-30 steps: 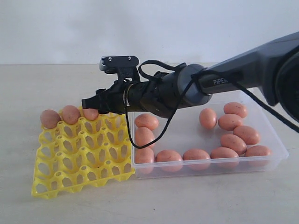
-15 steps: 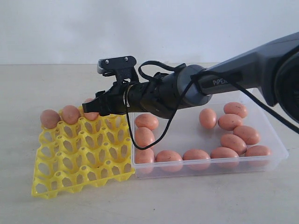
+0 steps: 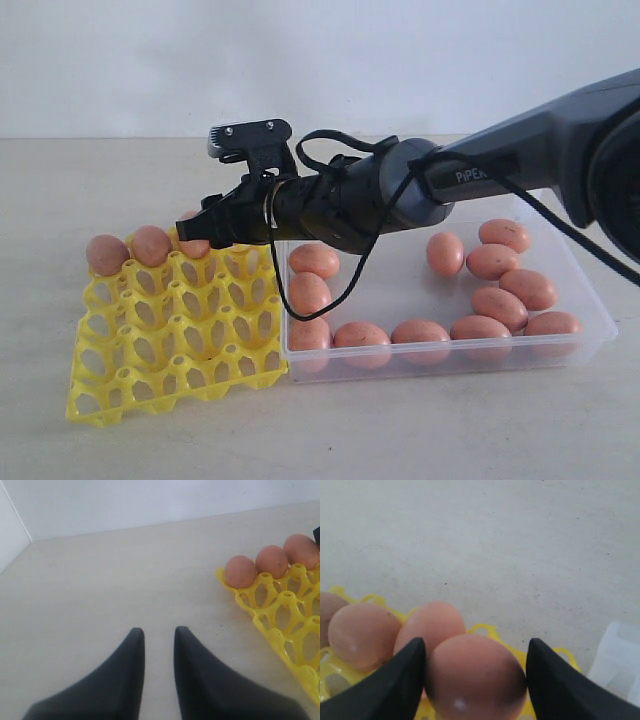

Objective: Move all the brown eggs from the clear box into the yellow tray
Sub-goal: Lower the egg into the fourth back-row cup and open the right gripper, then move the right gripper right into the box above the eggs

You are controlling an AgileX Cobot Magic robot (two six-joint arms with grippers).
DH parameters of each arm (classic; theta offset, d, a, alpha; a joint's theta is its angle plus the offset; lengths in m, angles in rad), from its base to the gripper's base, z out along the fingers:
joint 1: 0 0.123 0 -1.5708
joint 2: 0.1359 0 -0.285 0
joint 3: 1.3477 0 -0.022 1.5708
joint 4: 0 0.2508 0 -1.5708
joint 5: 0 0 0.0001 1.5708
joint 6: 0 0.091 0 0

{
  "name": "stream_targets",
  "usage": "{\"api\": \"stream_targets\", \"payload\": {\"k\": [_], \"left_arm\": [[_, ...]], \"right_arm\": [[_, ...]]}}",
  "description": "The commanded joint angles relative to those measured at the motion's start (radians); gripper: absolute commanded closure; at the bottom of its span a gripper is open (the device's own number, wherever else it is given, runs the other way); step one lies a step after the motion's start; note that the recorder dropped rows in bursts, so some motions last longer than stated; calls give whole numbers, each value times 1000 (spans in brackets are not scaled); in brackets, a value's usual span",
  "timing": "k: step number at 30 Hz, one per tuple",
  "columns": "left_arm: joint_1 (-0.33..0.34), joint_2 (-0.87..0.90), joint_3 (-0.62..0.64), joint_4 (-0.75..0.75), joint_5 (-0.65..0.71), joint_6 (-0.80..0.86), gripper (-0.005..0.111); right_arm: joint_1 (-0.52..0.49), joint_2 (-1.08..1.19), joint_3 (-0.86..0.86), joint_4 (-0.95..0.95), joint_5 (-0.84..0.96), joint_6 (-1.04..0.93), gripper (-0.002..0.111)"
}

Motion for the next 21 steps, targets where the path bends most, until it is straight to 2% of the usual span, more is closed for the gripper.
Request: {"api": "stream_targets", "payload": {"k": [1,17,21], "left_arm": [[2,-2,4,-2,-7,-2,85],[2,-2,4,-2,-7,-2,85],[2,-2,4,-2,-7,-2,85]], "right_arm": [[-1,2,-2,5,20,-2,51],[-1,-192,-2,5,41,-44,51],[1,-310,-2,5,155,-28,55]]}}
